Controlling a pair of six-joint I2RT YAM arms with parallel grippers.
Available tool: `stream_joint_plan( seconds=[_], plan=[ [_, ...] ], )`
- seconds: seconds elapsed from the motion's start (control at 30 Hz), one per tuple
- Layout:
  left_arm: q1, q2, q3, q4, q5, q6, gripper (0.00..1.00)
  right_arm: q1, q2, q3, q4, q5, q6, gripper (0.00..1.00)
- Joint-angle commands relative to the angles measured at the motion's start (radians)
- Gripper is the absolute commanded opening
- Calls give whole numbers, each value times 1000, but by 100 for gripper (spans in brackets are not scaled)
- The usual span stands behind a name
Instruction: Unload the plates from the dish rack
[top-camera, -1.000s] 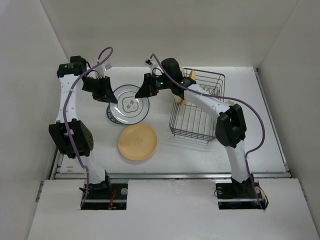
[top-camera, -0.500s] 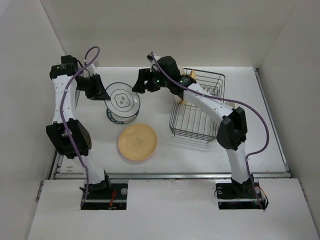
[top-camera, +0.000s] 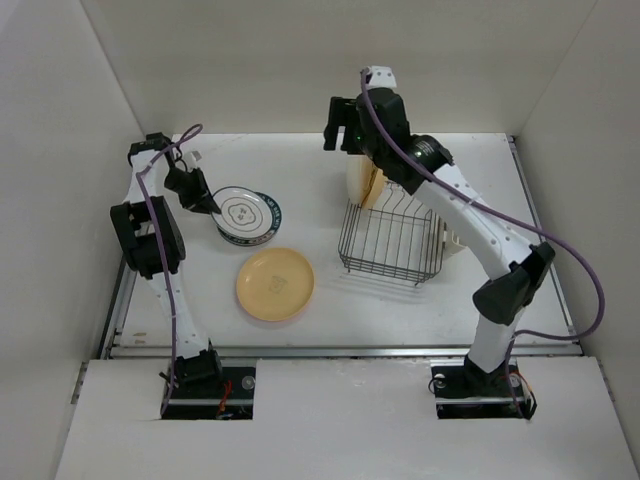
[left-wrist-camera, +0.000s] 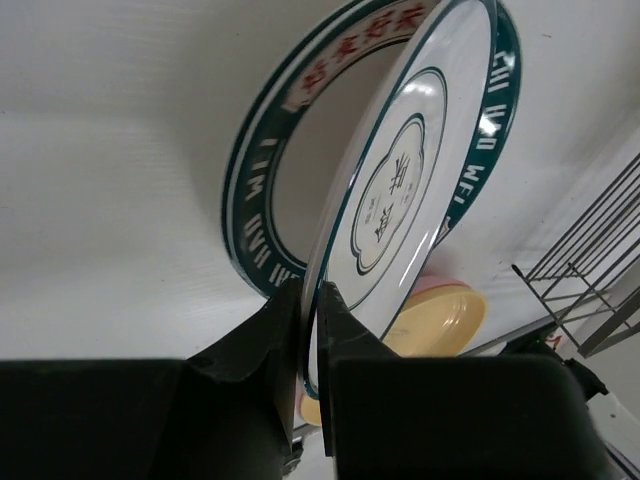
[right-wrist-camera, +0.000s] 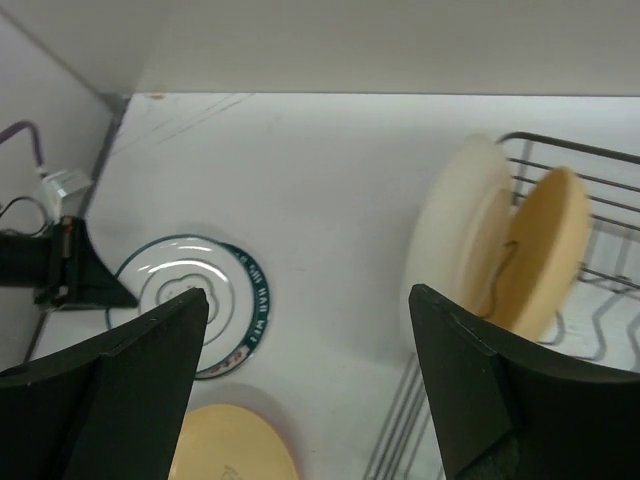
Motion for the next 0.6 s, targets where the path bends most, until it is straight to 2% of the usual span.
stream_joint_plan(
  seconds=[0.0,0.1,0.13,0.2,0.3,0.37,0.4,0.5,0.53,0.57],
  plan=[
    [-9,-22,57,-18,-58,-9,0,-29,-70,-30,-107,224,42,88],
    [-18,-12,30,-18,-144,0,2,-129,-120,-101,-163,280,91,90],
    [-18,-12,30,-18,-168,9,4,-213,-133,-135,-189,248,101,90],
    [-30,-3,21,-30,-222,20,7,-301,-133,-162,-203,202,111,89],
    [-53,-3,12,-49,-261,29,14,-417,-92,-213,-251,211,111,88],
    [-53,7,12,-49,-261,29,19,-472,-64,-250,-263,199,122,86],
    [-53,8,12,-59,-273,29,26,-487,-44,-264,-263,188,122,86],
    [-53,20,12,-85,-284,38,37,-542,-34,-325,-219,147,148,80],
    [-53,29,12,-86,-284,38,43,-554,-34,-337,-208,136,148,79],
    [-53,29,12,-96,-294,50,46,-563,-34,-348,-197,136,157,74]
  ],
)
